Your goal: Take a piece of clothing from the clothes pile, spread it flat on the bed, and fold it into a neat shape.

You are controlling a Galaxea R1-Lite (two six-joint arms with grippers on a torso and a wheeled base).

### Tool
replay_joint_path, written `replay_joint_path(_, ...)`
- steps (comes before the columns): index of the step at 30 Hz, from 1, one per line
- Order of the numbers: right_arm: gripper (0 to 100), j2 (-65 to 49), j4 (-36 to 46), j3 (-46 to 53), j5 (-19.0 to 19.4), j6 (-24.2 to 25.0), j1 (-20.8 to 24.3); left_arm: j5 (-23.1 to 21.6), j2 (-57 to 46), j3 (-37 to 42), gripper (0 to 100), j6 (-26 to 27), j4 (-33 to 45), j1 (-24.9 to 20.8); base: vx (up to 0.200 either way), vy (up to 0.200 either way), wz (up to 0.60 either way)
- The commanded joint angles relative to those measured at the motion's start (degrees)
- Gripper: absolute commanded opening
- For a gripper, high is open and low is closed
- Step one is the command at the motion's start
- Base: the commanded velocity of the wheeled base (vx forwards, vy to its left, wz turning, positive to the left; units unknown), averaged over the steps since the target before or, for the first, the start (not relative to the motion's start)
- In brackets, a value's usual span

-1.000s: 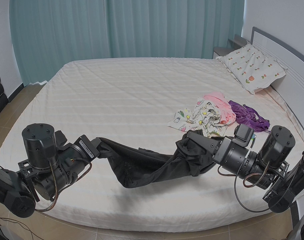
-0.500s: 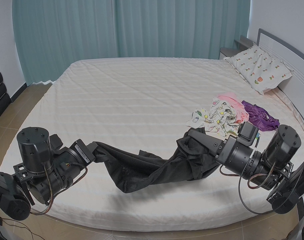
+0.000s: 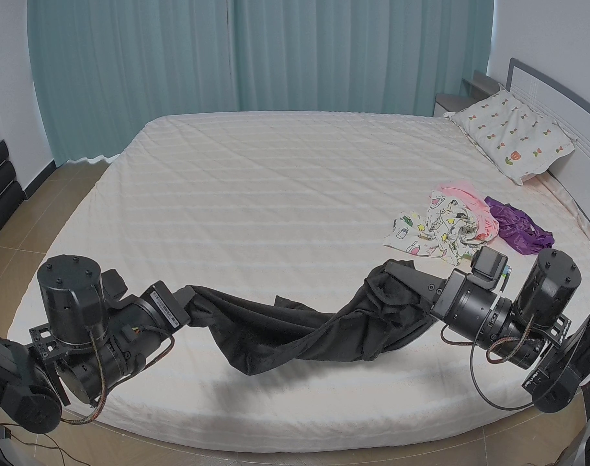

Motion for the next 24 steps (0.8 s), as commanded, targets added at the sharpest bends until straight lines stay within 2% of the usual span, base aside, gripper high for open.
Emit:
replay_joint_path(1,0,-1.3,-0.6,3.7,0.0,0.0,-0.1,0.0,0.3,0.9,0,0.0,0.1,-3.4,-0.200,0.000,0.00)
replay_joint_path(2,0,-2.5,-0.6,5.5,0.1,0.0,0.1,0.1,0.1,1.0,0,0.2,0.1,-5.1,-0.200,0.000,0.00)
replay_joint_path(10,0,-11.2,-0.6,12.8,0.6,0.2,0.6,0.5,-1.7,1.1,0,0.9,3.1,-7.9,-0.200,0.000,0.00)
replay_joint_path(14,0,-16.0,-0.6,15.2,0.5,0.1,2.3,0.6,-5.9,1.6,0,0.9,5.0,-8.6,-0.200,0.000,0.00)
replay_joint_path(17,0,-24.4,-0.4,16.7,0.9,0.1,4.3,0.7,-13.2,1.1,0,0.9,9.9,-10.0,-0.200,0.000,0.00)
replay_joint_path(20,0,-31.0,0.3,16.5,2.3,0.1,5.5,0.7,-18.7,-0.4,0,0.9,14.2,-10.6,-0.200,0.000,0.00)
replay_joint_path(24,0,-37.7,4.1,13.2,4.8,0.3,4.9,0.7,-23.9,-4.5,0,0.9,18.6,-10.5,-0.200,0.000,0.00)
